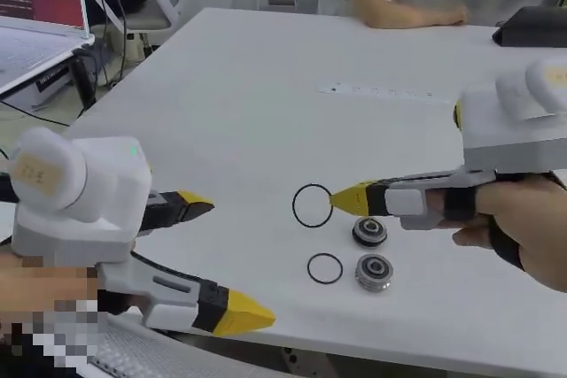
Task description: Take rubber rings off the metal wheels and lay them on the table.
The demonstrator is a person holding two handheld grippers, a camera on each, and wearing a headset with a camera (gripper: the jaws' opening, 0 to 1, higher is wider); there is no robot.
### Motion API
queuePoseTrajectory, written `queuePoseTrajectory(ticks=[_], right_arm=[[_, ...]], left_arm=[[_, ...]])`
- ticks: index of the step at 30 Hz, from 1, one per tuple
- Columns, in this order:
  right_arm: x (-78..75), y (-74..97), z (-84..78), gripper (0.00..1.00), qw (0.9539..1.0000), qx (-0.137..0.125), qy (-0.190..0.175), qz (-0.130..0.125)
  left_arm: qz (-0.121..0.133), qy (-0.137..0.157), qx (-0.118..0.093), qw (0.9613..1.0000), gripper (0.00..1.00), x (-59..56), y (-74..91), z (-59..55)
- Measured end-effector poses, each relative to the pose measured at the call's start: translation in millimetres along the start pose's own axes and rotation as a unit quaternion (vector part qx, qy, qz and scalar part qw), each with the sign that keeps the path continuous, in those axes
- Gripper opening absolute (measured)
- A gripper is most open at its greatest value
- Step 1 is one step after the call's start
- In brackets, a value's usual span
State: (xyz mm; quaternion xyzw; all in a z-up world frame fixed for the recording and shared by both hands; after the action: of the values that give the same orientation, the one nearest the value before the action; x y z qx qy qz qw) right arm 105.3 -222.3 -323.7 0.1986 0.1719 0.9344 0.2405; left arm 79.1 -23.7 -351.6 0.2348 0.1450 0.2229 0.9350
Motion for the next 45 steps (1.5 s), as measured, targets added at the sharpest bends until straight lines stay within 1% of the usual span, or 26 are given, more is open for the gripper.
queuePoseTrajectory(ticks=[4,8,14,21,24,27,29,37,39,41,45], right_arm=[[2.0,-5.2,0.1,0.00,1.0000,0.007,0.005,0.003],[3.7,-11.5,-1.2,0.00,0.9997,0.020,0.015,0.006],[4.8,-21.7,-7.2,0.00,0.9984,0.047,0.030,0.008],[4.4,-29.9,-12.1,0.00,0.9970,0.067,0.038,0.010],[1.5,-33.1,-14.9,0.00,0.9964,0.075,0.038,0.008],[-0.8,-36.3,-17.9,0.00,0.9959,0.082,0.036,0.007],[-3.1,-38.7,-20.3,0.00,0.9952,0.090,0.038,0.006],[-9.8,-45.4,-28.1,0.00,0.9927,0.113,0.042,0.005],[-13.5,-47.0,-30.9,0.00,0.9920,0.119,0.042,0.004],[-18.3,-48.5,-35.4,0.00,0.9906,0.129,0.044,-0.003],[-26.3,-50.8,-43.7,0.00,0.9893,0.141,0.035,-0.008]], left_arm=[[-0.001,-0.002,0.002,1.0000,0.92,-0.2,-0.1,-0.2],[-0.002,-0.003,0.003,1.0000,0.92,-0.3,-0.1,-0.3],[-0.002,-0.002,0.002,1.0000,0.92,0.2,-0.1,-0.1],[-0.002,-0.002,0.001,1.0000,0.92,0.5,0.0,0.0],[-0.005,0.001,0.001,1.0000,0.92,1.8,0.0,-0.4],[-0.010,0.013,-0.007,0.9998,0.93,1.2,0.0,0.4],[-0.008,0.018,-0.008,0.9998,0.93,2.6,0.3,0.2],[-0.006,0.013,-0.004,0.9999,0.93,2.8,0.1,-0.3],[-0.006,0.011,-0.002,0.9999,0.93,2.8,-0.1,-0.5],[-0.005,0.012,-0.002,0.9999,0.93,3.2,-0.1,-0.6],[-0.004,0.014,-0.003,0.9999,0.93,4.1,-0.4,-0.4]])
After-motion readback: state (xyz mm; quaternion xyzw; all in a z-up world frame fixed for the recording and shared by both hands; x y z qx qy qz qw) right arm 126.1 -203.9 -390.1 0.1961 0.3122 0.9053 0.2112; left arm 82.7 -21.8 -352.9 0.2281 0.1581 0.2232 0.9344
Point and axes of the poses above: the centre of the closed fingertips' face, and the gripper's own axes: y roughly backward along the fingers, x roughly to its left, z roughly out of its top, the point moved 8 cm from there along y, roughly backward along the fingers, and after that the axes turned 8 degrees about y, right-handed, at the moved point
